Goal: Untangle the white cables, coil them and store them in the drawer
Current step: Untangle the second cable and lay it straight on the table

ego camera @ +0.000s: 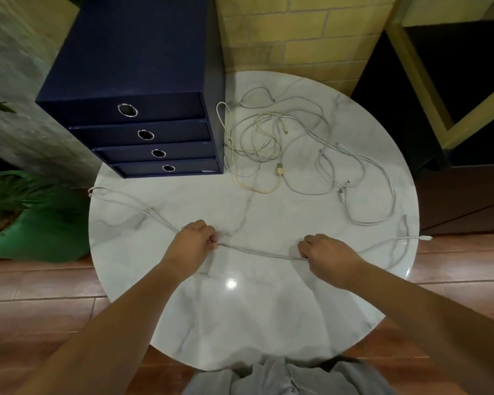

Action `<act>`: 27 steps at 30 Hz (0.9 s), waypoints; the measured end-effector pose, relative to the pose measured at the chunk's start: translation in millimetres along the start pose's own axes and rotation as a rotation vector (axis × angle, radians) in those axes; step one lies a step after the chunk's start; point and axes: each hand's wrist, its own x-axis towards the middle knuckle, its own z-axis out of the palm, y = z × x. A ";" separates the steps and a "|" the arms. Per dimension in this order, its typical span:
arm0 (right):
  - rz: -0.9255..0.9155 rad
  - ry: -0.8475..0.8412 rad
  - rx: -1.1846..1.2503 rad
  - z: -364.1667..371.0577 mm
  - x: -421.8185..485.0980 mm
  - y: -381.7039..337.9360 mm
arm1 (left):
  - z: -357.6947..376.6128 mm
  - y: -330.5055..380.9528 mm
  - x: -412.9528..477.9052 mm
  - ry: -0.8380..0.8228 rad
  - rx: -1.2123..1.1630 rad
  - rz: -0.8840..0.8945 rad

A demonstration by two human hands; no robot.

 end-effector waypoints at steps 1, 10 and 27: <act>0.012 -0.006 0.000 -1.0 0.6 -0.2 | -0.9 -2.5 0.7 0.003 0.008 -0.002; 0.120 -0.107 -0.043 -8.9 11.8 -10.3 | -28.1 -46.5 10.1 -0.164 0.221 -0.078; 0.195 -0.049 0.190 -4.9 9.9 -7.8 | -55.6 -79.2 10.5 -0.104 0.432 -0.161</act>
